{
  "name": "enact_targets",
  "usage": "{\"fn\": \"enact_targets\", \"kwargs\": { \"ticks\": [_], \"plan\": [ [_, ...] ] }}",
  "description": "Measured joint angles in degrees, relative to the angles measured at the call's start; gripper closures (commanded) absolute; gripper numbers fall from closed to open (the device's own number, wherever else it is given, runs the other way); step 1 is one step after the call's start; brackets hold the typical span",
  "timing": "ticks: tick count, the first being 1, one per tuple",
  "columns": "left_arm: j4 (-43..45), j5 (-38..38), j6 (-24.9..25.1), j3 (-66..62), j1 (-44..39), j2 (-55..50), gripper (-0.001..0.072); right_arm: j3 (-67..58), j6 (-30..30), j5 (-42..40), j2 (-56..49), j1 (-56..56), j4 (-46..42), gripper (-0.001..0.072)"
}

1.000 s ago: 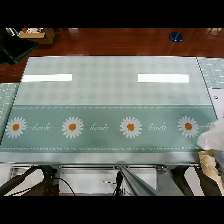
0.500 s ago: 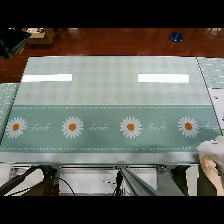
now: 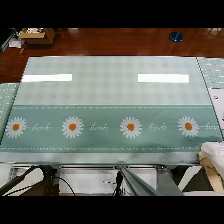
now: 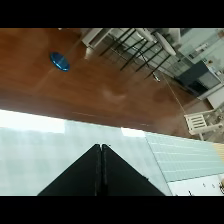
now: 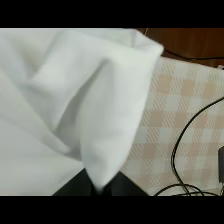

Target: Fold the shirts.

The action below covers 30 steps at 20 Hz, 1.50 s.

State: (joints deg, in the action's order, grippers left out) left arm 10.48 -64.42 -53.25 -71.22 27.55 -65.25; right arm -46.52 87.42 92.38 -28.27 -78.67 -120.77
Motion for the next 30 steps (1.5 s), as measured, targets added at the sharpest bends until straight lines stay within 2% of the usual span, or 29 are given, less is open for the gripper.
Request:
{"fn": "enact_targets", "kwargs": {
  "ticks": [5, 9, 20, 21, 22, 23, 24, 30],
  "plan": [
    [0.0, -0.1, 0.1, 0.0, 1.1, 0.0, 0.0686, 1.5, 0.0, -7.6, -2.4, -5.0, -1.4, 0.0683],
    [-0.7, -0.1, 0.1, 0.0, 1.3, 0.0, 0.0686, 4.1, -0.3, -9.2, -4.6, -6.2, -1.8, 0.0649],
    [-3.3, 0.7, 0.0, 0.0, 1.3, 0.0, 0.0686, 8.5, -0.3, -13.9, -5.5, -7.3, -10.9, 0.0649],
    [-3.3, 0.9, 0.0, 0.0, 1.3, 0.0, 0.0686, 8.6, 0.2, -14.1, -5.5, -8.0, -11.4, 0.0621],
    [-3.4, 1.1, 0.1, 0.0, 1.3, 0.0, 0.0686, 8.6, 0.7, -14.3, -5.5, -8.7, -11.6, 0.0495],
    [-3.4, 1.1, 0.1, 0.0, 1.3, 0.0, 0.0686, 8.6, 1.0, -14.5, -5.5, -9.2, -12.0, 0.0284],
    [-3.4, 1.2, 0.1, 0.0, 1.3, 0.0, 0.0686, 8.6, 1.4, -15.0, -5.5, -9.7, -12.5, 0.0155],
    [-3.4, 1.4, 0.1, 0.0, 1.3, 0.0, 0.0686, 6.7, 2.8, -19.6, -6.0, -7.7, -10.9, 0.0136]
  ]
}}
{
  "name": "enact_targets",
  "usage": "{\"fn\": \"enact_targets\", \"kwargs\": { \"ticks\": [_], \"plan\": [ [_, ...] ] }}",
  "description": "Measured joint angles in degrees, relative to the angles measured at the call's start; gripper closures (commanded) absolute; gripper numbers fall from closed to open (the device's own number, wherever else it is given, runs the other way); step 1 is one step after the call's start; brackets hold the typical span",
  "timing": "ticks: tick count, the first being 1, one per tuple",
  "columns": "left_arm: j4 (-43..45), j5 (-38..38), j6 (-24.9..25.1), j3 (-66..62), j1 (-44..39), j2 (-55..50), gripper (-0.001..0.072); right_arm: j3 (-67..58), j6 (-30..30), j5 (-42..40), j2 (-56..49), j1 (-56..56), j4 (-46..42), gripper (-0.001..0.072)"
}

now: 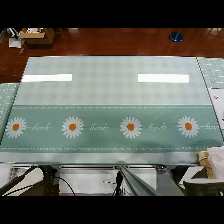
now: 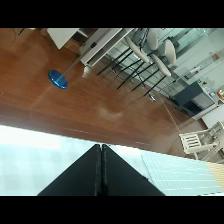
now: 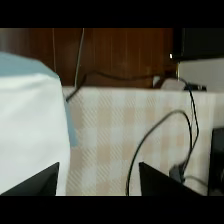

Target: Fold the shirts.

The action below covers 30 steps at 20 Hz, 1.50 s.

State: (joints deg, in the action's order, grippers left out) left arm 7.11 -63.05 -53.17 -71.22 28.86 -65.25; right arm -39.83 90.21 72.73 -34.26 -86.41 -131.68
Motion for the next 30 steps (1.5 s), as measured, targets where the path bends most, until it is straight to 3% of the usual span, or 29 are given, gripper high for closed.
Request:
{"fn": "enact_targets", "kwargs": {
  "ticks": [3, 7, 8, 9, 13, 14, 15, 18, 23, 26, 30],
  "plan": [
    [1.0, -0.4, 0.0, 0.0, 0.0, -0.2, 0.0686, -10.7, 1.0, -4.6, -5.5, 8.6, 2.8, 0.0141],
    [2.6, -2.9, 0.0, 0.0, -0.1, -0.9, 0.0664, -39.5, -1.1, -2.0, -25.7, 28.0, 10.1, 0.0141],
    [2.9, -3.0, 0.0, 0.0, -0.2, -1.2, 0.0555, -47.1, -2.7, -0.8, -31.8, 34.9, 13.3, 0.0141],
    [3.2, -3.1, 0.3, 0.0, -0.5, -1.6, 0.0397, -53.9, -3.8, -0.2, -37.7, 42.1, 17.0, 0.0136],
    [7.6, -3.2, 3.1, 0.0, -4.6, -3.3, 0.0369, -68.2, -4.9, 1.4, -55.3, 69.2, 30.5, 0.0121],
    [11.5, -3.3, 2.8, 0.0, -6.6, -3.6, 0.0353, -69.9, -5.0, 3.1, -58.6, 75.4, 32.8, 0.0121],
    [16.1, -3.5, 1.5, 0.0, -8.8, -3.7, 0.0264, -71.0, -5.2, 5.4, -61.5, 80.8, 34.6, 0.0121],
    [35.6, -3.6, -6.7, 0.0, -17.0, -4.0, 0.0198, -72.9, -5.6, 11.5, -66.2, 92.2, 36.6, 0.0122],
    [63.8, -2.8, -19.6, -0.1, -30.3, -4.3, 0.0183, -73.4, -4.1, 19.4, -66.8, 98.1, 36.1, 0.0184],
    [71.8, -2.5, -24.2, -0.9, -36.4, -5.8, 0.0183, -69.6, -2.3, 21.7, -62.8, 97.8, 34.9, 0.0185],
    [76.1, -4.9, -26.6, -4.9, -42.1, -10.5, 0.0184, -54.1, 0.2, 17.3, -51.0, 97.4, 30.9, 0.0178]
  ]
}}
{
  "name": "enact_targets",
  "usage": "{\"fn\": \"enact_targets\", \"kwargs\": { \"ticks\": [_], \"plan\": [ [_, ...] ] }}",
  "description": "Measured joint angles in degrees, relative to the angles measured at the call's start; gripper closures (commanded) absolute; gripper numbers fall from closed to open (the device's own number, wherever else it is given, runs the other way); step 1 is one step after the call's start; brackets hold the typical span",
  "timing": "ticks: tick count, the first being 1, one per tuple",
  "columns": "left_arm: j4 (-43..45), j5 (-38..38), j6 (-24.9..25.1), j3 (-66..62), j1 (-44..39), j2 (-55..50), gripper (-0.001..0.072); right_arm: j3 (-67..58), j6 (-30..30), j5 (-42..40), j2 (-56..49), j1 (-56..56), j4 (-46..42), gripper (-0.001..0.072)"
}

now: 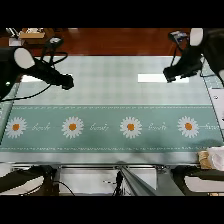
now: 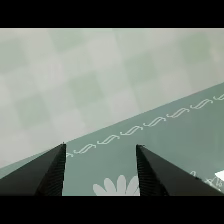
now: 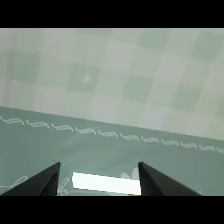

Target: Fold the shirts.

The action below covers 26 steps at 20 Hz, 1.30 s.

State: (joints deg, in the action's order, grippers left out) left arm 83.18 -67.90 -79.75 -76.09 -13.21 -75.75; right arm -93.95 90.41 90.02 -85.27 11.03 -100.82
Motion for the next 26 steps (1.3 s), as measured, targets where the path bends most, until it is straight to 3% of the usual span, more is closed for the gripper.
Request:
{"fn": "enact_targets", "kwargs": {
  "ticks": [5, 11, 26],
  "plan": [
    [1.6, -3.0, -0.9, -3.0, -2.9, -5.0, 0.0185, 18.8, 1.4, -13.4, 12.0, -1.2, 2.8, 0.0177],
    [2.1, -4.7, -1.1, -3.6, -3.5, -6.7, 0.0184, 23.6, 2.7, -24.5, 15.1, -1.6, 5.2, 0.0178],
    [2.1, -5.3, -1.1, -3.7, -3.6, -8.6, 0.0184, 24.3, 3.2, -27.4, 15.6, -1.6, 5.9, 0.0178]
  ]
}}
